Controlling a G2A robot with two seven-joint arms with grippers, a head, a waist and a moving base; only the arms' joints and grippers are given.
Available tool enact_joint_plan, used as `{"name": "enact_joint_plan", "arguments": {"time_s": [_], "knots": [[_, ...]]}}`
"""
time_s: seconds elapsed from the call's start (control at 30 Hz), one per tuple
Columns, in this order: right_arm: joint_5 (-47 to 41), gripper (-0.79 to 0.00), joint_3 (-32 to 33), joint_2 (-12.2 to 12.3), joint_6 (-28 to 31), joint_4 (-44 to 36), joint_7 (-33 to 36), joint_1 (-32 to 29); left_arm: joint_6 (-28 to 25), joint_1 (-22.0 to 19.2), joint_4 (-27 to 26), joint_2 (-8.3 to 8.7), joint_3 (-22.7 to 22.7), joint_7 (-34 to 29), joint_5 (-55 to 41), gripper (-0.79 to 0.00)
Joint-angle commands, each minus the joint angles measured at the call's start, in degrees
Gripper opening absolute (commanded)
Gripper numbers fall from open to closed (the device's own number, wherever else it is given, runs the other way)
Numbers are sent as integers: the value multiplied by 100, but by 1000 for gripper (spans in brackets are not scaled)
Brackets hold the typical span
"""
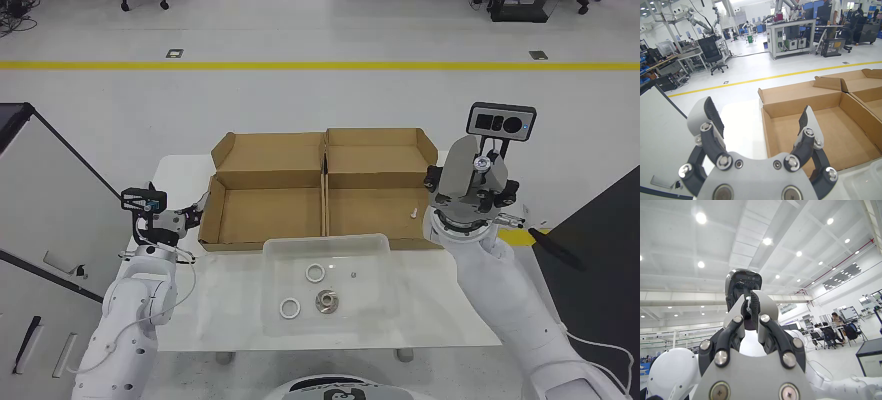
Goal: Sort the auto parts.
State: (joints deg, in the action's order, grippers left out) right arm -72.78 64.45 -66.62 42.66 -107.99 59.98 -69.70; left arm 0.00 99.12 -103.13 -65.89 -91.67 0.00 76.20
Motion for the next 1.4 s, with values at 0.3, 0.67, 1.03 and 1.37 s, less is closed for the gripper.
{"name": "enact_joint_plan", "arguments": {"time_s": [0.3, 0.67, 1.03, 1.37], "knots": [[0, -785, 0, 0, 0, 0, 0, 0, 0, 0, 0, 0, 0, 0, 0, 0], [0, -785, 0, 0, 0, 0, 0, 0, 0, 0, 0, 0, 0, 0, 0, 0], [470, -785, 183, 25, -228, 37, -104, -16, 0, 0, 0, 0, 0, 0, 0, 0], [2471, -785, 1719, 294, -1515, 118, 116, -407, 0, 0, 0, 0, 0, 0, 0, 0]]}}
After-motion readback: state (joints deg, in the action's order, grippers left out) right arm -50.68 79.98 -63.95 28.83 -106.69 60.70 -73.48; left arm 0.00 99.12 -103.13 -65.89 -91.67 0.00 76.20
